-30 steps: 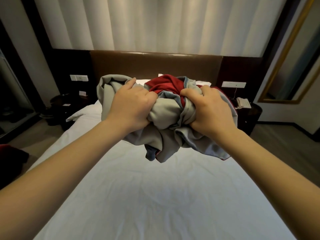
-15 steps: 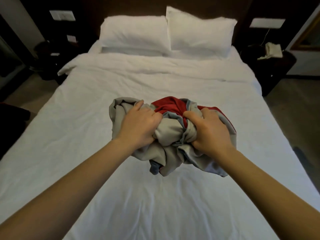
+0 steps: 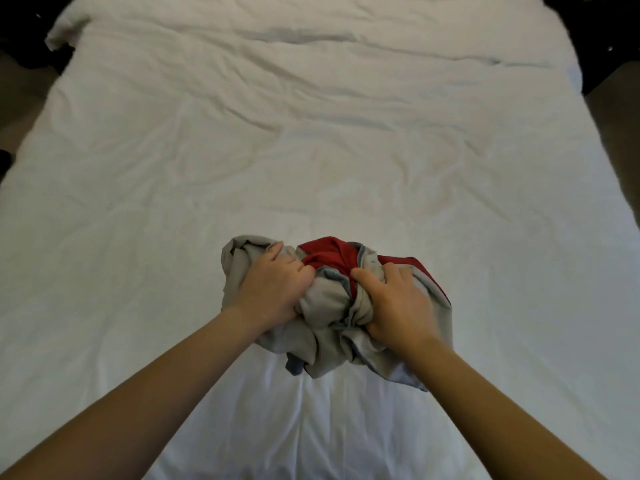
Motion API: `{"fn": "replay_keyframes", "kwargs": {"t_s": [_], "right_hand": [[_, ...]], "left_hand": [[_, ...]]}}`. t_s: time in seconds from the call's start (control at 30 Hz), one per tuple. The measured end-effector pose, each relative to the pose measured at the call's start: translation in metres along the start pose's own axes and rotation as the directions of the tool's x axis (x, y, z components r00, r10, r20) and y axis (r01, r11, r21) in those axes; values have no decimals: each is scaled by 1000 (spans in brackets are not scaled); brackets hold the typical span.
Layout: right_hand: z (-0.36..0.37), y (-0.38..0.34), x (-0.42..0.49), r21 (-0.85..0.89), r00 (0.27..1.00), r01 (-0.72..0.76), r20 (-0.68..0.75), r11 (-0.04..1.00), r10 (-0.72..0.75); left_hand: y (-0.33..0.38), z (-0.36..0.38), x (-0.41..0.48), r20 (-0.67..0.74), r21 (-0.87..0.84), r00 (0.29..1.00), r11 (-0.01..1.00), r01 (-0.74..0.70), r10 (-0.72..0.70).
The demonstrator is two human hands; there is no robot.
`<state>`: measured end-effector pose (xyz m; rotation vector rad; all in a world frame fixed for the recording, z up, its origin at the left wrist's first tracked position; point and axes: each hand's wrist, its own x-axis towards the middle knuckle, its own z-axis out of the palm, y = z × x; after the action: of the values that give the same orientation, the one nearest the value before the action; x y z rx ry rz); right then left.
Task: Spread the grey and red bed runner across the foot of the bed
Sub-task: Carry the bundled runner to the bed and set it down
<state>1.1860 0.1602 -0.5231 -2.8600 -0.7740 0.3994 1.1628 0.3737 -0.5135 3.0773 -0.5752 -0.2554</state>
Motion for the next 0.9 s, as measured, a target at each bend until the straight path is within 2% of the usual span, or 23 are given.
{"fn": "replay_keyframes", "kwargs": {"t_s": [0.17,0.37,0.5,0.6,0.8,0.9], "right_hand": [[38,-4,26,-6,999,-35,35,999,36],[90,-3,48,-17,989,-91,112,996,92],[123,5,50,10,969,-201,145,979,198],[139,16,58,-10,959,-229,170,973,227],[161,25,89,-43,945,-265,189,963,268],[171,28,92,-25,944,-274,182,961,274]], "left_hand": [[-20,52,6,-15,-17,998,998,53,-53],[-27,107,9,150,5,976,987,160,-159],[-29,137,9,71,-5,988,990,139,-138],[-31,157,19,12,-15,992,992,124,-124],[-36,182,46,52,-89,979,976,199,-195],[-34,190,49,27,-108,977,971,215,-213]]}}
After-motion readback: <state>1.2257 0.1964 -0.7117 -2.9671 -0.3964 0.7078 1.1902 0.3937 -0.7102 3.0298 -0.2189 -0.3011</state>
